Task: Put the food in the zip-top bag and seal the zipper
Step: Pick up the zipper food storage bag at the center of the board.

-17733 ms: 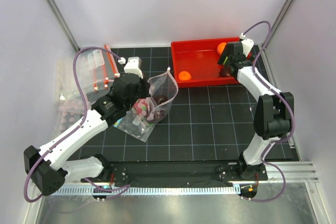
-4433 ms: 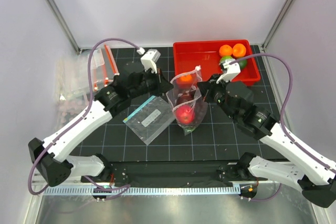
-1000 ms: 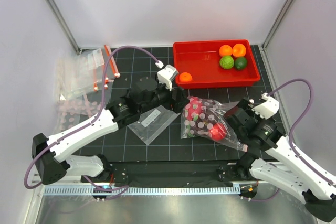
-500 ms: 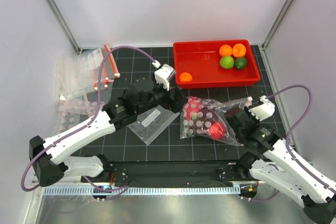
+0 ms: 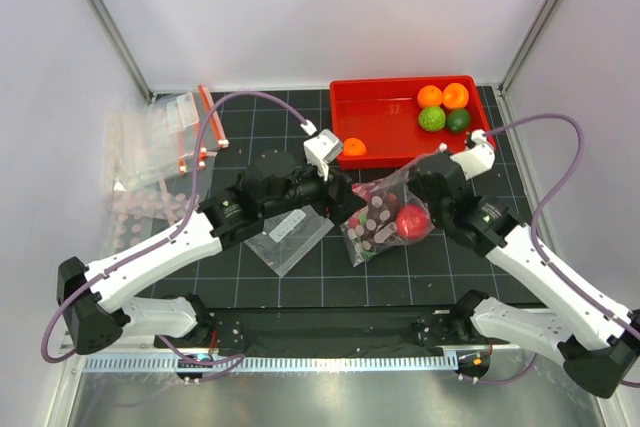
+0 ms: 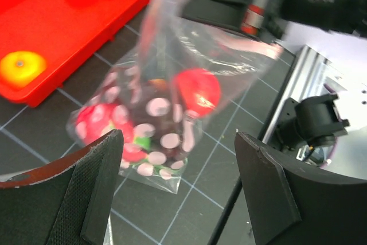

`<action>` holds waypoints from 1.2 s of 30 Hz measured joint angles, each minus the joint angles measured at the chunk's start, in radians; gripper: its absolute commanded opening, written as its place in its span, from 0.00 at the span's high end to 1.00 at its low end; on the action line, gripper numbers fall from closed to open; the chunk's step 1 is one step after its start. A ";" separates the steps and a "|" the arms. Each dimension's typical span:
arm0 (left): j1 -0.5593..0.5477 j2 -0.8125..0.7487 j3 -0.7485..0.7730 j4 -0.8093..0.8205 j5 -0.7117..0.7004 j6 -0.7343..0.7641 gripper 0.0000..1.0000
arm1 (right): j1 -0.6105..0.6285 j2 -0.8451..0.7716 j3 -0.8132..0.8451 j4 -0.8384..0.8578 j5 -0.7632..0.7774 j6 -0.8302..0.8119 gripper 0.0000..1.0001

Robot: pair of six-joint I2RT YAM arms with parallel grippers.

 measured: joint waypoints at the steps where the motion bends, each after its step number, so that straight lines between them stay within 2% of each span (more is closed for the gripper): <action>1: -0.004 0.002 -0.002 0.007 0.006 0.002 0.18 | 0.000 0.026 0.022 0.018 -0.010 -0.002 0.99; 9: -0.050 0.030 -0.064 0.118 0.015 0.030 0.16 | 0.000 0.231 0.171 0.121 -0.098 0.002 0.99; 16: -0.064 0.044 -0.190 0.271 -0.046 0.027 0.16 | 0.000 0.282 0.212 0.175 -0.161 -0.017 0.99; 19: -0.064 0.019 -0.254 0.322 -0.113 0.015 0.12 | 0.000 0.286 0.229 0.195 -0.202 -0.068 0.99; 24: -0.064 -0.084 -0.344 0.381 -0.298 -0.010 0.10 | -0.001 0.289 0.245 0.291 -0.442 -0.296 0.98; 30: -0.059 -0.245 -0.352 0.365 -0.541 -0.050 0.06 | 0.007 0.320 0.292 0.301 -0.728 -0.552 0.99; 36: -0.019 -0.412 -0.356 0.320 -0.683 -0.084 0.01 | 0.019 0.319 0.292 0.296 -0.943 -0.740 0.99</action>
